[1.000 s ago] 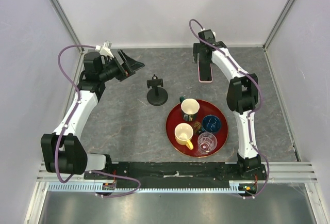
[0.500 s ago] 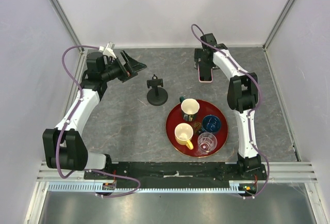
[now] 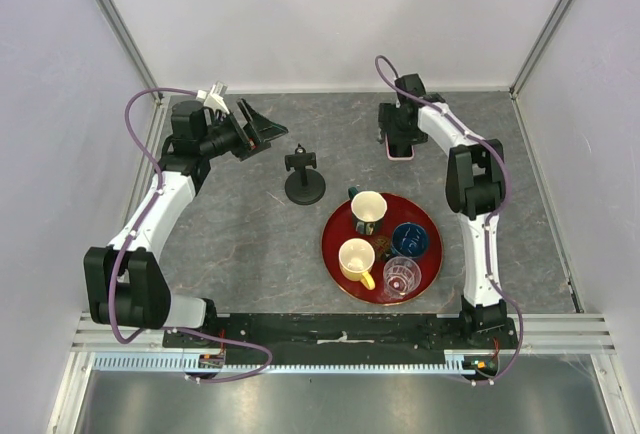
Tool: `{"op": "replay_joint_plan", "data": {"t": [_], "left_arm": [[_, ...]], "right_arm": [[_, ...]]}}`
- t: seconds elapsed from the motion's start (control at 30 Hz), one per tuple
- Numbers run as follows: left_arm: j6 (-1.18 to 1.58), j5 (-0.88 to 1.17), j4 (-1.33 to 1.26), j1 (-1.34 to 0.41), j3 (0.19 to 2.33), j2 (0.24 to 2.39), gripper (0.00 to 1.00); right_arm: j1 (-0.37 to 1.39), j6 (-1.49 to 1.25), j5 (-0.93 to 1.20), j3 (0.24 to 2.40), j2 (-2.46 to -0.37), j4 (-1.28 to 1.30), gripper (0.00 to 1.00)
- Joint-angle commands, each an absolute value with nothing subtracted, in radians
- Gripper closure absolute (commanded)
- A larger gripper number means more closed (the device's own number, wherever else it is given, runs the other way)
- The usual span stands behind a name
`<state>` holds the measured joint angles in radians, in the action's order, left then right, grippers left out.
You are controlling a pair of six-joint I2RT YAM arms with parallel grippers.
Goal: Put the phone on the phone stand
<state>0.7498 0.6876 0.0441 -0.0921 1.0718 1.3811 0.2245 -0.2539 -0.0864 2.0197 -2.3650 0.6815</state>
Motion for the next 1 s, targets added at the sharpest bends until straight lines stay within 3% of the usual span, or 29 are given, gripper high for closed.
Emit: {"op": "replay_joint_plan", "data": {"t": [0.0,0.47,0.63,0.97], "left_arm": [[0.772,0.721,0.005,-0.097,1.075,1.373,0.01],[0.767,0.718,0.006,-0.103,1.075,1.373,0.01],[0.764,0.719,0.009,-0.112,1.078,1.381,0.01],[0.762,0.721,0.014,-0.114,1.080,1.385,0.01]], "right_arm": [[0.195,-0.210,-0.025,1.956,-2.306,0.620,0.02],[0.190,-0.092,-0.067,1.686,-2.109,0.370,0.02],[0.187,-0.066,-0.058,1.723,-2.175,0.405,0.02],[0.172,-0.069,0.155,1.793,-2.272,0.436,0.02]]}}
